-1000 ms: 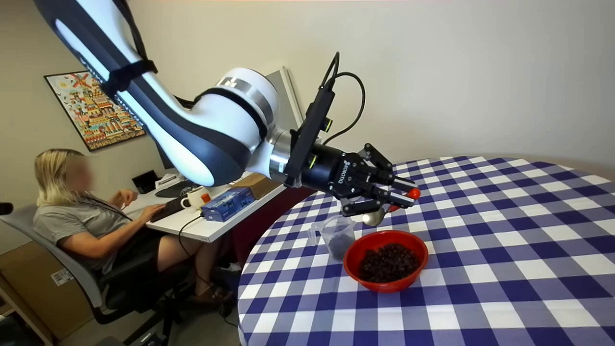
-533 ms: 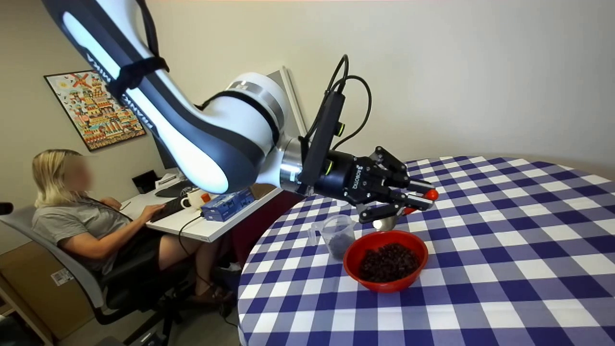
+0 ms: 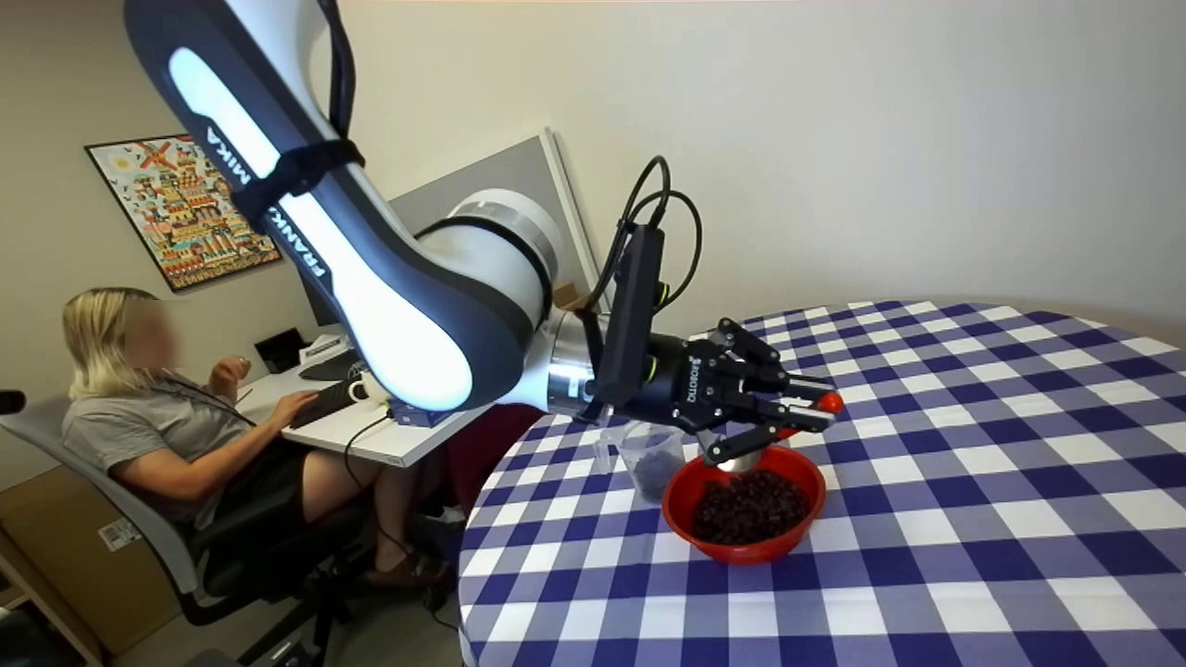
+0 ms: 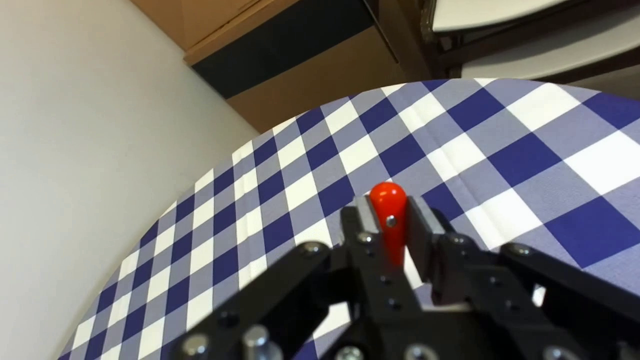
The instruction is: Use the spoon to transfer one scoop of contents from the orange bowl to the clear jar
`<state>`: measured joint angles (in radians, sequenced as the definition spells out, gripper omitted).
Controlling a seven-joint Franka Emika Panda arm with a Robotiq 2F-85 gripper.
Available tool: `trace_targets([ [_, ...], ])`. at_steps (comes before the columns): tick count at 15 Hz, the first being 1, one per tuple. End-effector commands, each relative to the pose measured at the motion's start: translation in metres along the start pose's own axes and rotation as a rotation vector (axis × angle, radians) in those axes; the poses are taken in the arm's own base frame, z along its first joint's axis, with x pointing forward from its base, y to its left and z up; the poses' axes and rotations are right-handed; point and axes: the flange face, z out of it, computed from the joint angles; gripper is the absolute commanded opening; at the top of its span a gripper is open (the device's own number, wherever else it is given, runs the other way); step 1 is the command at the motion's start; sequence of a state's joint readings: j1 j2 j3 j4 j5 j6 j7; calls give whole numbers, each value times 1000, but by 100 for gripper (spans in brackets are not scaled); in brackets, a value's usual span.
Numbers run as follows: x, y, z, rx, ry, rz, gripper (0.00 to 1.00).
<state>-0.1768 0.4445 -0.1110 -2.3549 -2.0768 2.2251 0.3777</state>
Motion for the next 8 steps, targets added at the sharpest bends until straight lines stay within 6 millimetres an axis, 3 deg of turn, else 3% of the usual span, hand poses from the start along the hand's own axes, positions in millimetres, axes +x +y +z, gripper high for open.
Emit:
trace_targets([
  [1,6,-6,3,-58,4,-11,7],
  [8,0,-6,12,-192,45,-32,7],
])
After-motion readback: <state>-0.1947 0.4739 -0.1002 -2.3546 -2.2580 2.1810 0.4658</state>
